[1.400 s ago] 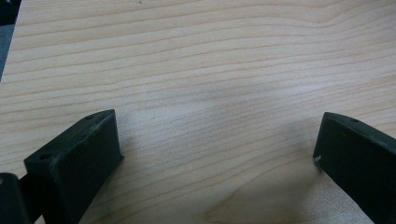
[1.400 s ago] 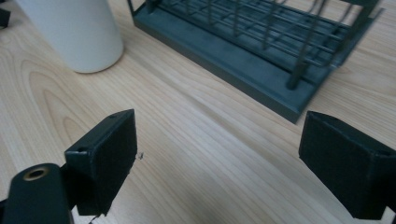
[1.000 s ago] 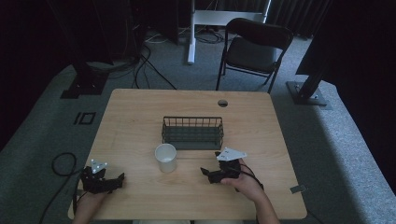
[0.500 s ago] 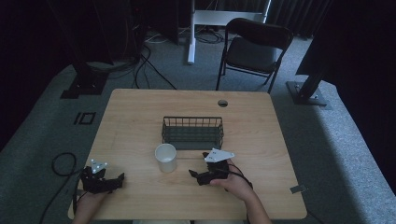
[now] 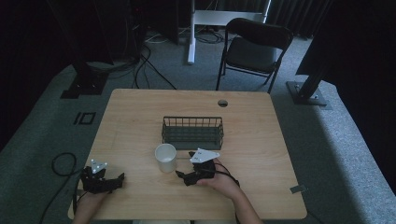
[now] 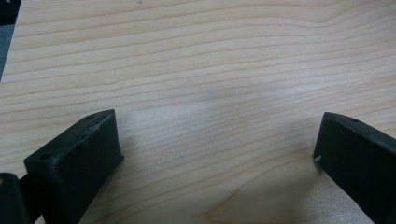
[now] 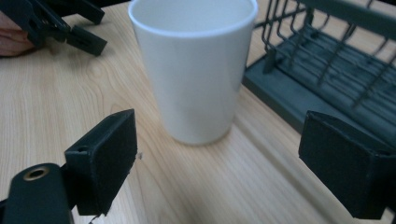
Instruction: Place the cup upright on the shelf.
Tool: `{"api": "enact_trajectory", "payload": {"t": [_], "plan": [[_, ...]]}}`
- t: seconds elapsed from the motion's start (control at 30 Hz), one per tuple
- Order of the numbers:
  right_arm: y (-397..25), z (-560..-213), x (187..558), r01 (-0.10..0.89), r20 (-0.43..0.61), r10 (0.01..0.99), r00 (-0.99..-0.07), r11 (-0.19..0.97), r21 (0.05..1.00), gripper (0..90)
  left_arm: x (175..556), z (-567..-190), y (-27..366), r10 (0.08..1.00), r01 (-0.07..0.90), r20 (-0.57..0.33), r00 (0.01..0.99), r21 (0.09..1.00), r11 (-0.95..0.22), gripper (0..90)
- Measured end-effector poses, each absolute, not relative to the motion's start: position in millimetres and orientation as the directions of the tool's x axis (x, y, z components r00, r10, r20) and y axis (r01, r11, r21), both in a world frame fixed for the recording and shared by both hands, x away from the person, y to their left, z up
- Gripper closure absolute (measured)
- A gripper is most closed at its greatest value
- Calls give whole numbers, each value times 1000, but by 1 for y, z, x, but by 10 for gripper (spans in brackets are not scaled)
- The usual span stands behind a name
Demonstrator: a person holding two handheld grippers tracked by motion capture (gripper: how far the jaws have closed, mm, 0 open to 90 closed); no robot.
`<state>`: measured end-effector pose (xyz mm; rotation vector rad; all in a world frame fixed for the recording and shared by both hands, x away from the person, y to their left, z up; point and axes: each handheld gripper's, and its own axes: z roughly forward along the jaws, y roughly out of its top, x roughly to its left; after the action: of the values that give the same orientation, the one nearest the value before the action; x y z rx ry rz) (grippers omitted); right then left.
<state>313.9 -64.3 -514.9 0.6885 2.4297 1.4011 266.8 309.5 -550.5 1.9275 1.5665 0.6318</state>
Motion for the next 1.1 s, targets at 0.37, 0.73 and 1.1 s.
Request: {"api": "enact_trajectory", "payload": {"t": [0.37, 0.73, 1.1], "plan": [[-40, -516, 319, 250, -6, 503, -864, 441, 862, 112, 267, -550, 310, 979, 710, 6, 202, 688, -151, 7], [-25, -518, 329, 256, 24, 527, -850, 373, 892, 112, 267, -550, 310, 979, 710, 6, 202, 688, -151, 7], [-16, -518, 331, 252, 53, 536, -842, 305, 918, 112, 267, -550, 310, 979, 710, 6, 202, 688, -151, 7]]}}
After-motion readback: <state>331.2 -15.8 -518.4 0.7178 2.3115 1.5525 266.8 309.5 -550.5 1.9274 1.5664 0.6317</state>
